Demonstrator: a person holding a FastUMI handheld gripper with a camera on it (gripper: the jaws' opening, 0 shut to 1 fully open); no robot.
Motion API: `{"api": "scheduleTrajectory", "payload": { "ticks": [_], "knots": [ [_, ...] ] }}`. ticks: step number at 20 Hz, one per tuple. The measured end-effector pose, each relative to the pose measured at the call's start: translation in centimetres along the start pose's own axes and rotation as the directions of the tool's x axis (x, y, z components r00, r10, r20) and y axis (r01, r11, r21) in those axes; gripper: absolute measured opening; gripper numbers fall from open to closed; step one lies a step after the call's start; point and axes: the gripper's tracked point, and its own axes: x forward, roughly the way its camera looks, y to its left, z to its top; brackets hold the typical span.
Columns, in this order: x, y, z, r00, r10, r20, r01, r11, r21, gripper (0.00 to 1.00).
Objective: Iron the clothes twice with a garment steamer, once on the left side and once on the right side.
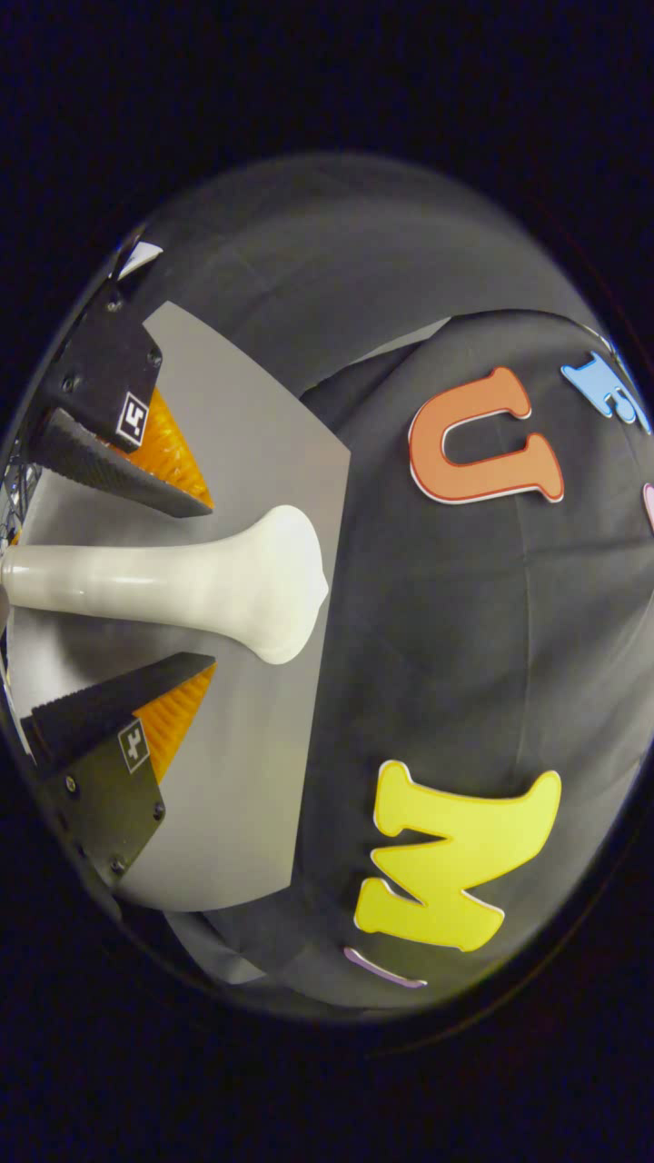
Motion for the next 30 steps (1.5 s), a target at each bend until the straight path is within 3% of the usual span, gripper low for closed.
{"api": "scheduleTrajectory", "payload": {
  "ticks": [4, 8, 10, 19, 24, 30],
  "knots": [
    [1.6, -0.1, -0.3, 0.997, -0.014, -0.071, 0.015, 1.000, 0.013, 0.73],
    [1.9, 0.1, -1.0, 0.992, 0.011, -0.124, 0.002, 0.994, 0.107, 0.63],
    [2.1, 0.1, -1.1, 0.991, 0.023, -0.130, -0.011, 0.995, 0.097, 0.55],
    [-4.2, -0.8, 1.9, 0.993, 0.083, 0.084, -0.094, 0.986, 0.140, 0.49],
    [-11.2, -1.7, 1.8, 0.964, 0.094, 0.248, -0.132, 0.981, 0.141, 0.48],
    [-20.1, -3.1, -1.6, 0.912, 0.103, 0.398, -0.187, 0.966, 0.178, 0.47]
  ]
}}
